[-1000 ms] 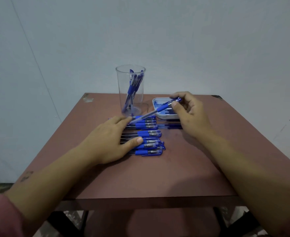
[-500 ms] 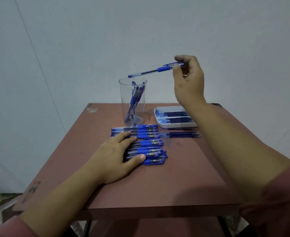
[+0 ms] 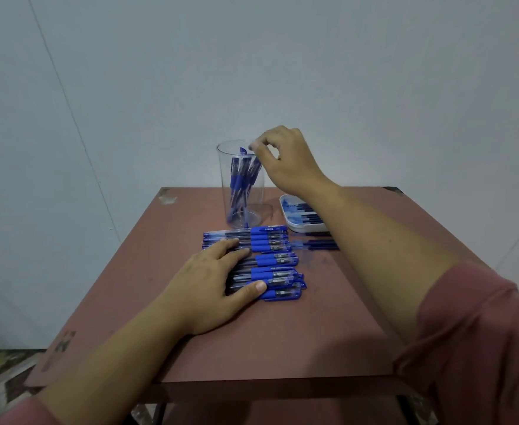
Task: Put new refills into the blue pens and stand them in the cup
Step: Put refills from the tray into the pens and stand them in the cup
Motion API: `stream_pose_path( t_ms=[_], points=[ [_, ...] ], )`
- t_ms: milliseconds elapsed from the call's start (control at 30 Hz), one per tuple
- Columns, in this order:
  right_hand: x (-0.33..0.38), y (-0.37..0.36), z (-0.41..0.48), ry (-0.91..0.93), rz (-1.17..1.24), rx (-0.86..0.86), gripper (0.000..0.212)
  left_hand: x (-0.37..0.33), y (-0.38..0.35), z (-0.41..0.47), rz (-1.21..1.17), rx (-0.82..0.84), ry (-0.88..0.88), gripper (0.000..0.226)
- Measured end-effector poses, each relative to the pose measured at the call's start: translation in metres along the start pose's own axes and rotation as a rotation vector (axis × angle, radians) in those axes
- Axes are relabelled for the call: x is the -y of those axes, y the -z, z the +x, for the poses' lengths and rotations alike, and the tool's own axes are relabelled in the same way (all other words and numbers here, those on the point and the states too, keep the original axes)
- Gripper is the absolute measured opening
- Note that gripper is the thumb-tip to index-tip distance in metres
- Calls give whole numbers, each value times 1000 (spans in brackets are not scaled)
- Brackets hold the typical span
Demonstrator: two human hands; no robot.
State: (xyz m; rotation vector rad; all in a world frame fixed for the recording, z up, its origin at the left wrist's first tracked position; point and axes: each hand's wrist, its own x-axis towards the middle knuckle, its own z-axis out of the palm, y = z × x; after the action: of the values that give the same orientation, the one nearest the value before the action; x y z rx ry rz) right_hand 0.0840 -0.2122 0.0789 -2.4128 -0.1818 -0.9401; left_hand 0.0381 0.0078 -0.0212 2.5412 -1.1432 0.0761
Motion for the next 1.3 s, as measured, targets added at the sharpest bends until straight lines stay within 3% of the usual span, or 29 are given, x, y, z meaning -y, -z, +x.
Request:
stream_pose_path(
  t_ms=[400,600,1067,1300],
  points=[
    [-1,18,-46,34,-1,-9,29,0,0,0,7,0,-6,99],
    [-16,41,-101,-18,-38,127,13,1,-1,1,5,-7,-14,99],
    [-20,30,-131,-38,-86,447,14,3,-1,2,3,-14,-18,99],
    [-16,35,-135,-104,-76,504,11,0,1,2,3,-9,-13,99]
  ],
)
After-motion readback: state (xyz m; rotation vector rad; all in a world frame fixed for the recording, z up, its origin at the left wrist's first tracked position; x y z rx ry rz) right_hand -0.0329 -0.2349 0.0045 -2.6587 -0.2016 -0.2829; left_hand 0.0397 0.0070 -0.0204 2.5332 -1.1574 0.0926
